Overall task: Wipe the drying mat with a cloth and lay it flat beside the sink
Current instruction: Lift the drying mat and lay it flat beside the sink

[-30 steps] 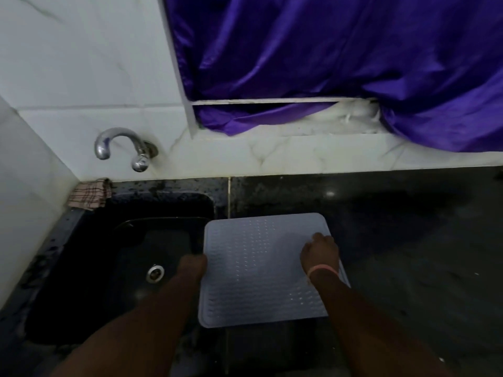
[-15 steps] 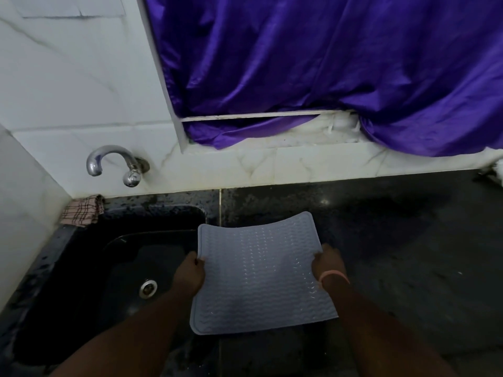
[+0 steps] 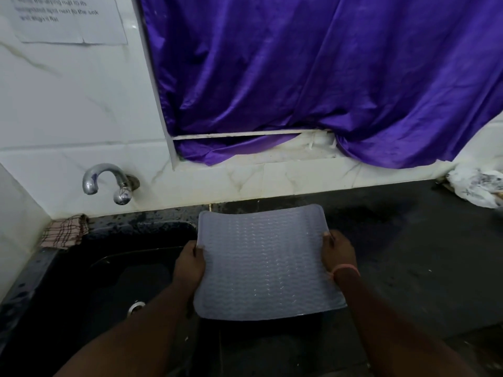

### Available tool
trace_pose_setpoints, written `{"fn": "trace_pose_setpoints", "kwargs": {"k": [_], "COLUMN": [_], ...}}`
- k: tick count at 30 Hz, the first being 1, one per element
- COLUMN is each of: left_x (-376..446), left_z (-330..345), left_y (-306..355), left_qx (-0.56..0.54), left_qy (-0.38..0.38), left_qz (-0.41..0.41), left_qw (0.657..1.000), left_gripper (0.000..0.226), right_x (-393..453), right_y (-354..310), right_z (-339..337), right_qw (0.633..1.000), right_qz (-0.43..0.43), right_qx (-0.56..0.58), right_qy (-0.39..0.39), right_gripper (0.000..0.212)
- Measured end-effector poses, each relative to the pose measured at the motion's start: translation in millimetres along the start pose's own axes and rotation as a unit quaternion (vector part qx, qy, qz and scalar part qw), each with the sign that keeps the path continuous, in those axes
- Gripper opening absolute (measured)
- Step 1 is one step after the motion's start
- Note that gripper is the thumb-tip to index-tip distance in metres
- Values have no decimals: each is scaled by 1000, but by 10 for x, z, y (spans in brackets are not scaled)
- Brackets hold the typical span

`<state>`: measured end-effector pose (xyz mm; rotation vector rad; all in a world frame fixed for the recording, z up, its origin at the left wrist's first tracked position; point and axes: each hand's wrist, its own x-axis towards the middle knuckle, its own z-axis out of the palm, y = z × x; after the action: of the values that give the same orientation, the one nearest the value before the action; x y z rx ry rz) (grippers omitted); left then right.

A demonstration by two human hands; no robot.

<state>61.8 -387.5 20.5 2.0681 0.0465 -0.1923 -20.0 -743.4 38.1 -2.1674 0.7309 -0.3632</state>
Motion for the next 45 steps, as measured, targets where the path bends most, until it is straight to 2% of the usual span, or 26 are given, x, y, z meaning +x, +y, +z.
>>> {"fn": "trace_pose_setpoints", "kwargs": {"k": [3,7,11,20,28,38,45], "left_x": [39,197,458,1086,1464,1724,1704], "left_z": [98,286,510,911,1166,1317,1357], "left_y": [77,160,377,531,506,47,-98], "left_qx": [0,-3,-25,27,48,38,21], "left_qy": [-6,-12,11,72,87,66,60], "left_qz": [-3,-6,-27,-40,-60,-141,-130], "left_qw": [1000,1000,999,996,993,987,989], "left_gripper": [30,33,23,24,27,27,28], "right_x": [168,451,904,1880,2403,2548,2551], "right_y": [76,135,145,300,520,874,931], "right_z": [-101,-97,-67,73,420,680,730], "right_qw": [1000,1000,998,994,987,987,988], "right_qz": [13,16,22,37,64,89,87], "right_qx": [6,18,43,69,87,58,34], "right_qy": [9,-19,-32,-80,-120,-121,-124], "right_gripper": [26,23,27,27,31,27,28]}}
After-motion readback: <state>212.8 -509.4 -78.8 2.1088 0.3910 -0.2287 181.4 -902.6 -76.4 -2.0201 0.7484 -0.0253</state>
